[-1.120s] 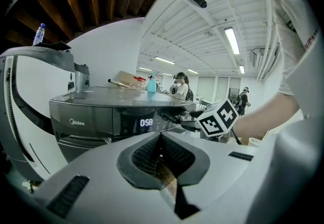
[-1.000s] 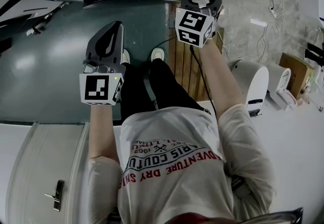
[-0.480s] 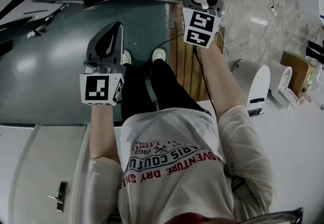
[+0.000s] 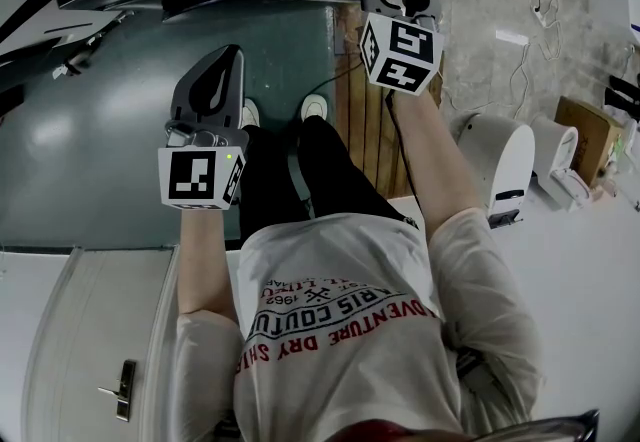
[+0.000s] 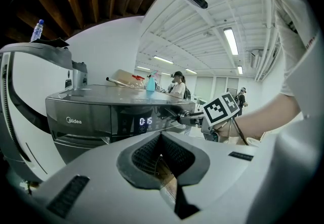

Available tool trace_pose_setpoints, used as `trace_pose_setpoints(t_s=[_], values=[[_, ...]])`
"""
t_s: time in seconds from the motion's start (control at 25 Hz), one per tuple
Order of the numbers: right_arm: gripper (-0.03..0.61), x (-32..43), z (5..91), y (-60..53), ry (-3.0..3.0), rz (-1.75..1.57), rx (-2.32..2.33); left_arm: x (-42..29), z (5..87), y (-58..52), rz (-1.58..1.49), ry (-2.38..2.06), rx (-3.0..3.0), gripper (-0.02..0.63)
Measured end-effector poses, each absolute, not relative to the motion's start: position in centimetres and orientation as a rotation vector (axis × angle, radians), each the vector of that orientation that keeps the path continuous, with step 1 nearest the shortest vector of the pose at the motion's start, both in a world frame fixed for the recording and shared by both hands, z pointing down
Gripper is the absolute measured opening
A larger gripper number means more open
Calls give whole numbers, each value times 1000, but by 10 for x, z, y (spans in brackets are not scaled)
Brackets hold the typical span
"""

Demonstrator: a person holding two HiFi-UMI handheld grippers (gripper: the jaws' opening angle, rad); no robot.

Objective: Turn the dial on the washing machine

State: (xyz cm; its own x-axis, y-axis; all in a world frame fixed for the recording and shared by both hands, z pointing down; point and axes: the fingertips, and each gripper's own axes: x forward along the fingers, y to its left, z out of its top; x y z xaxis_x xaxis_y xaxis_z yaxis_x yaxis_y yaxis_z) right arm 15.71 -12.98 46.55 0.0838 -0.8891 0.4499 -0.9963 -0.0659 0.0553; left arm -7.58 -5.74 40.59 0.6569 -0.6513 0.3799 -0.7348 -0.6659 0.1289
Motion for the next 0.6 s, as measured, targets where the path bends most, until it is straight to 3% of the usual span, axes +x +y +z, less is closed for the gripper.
trace_pose_setpoints(t_s=[0.36, 0.48, 0.6], values=[[293, 158, 469, -131, -1866, 425, 1997, -75, 410, -62, 448, -1104, 2598, 15], [347, 157, 464, -130, -1867, 335, 1955, -72, 408, -62, 452, -1087, 2610, 15], [350, 151, 459, -125, -1865, 259, 1889, -68, 406, -63, 452, -1073, 2620, 15]])
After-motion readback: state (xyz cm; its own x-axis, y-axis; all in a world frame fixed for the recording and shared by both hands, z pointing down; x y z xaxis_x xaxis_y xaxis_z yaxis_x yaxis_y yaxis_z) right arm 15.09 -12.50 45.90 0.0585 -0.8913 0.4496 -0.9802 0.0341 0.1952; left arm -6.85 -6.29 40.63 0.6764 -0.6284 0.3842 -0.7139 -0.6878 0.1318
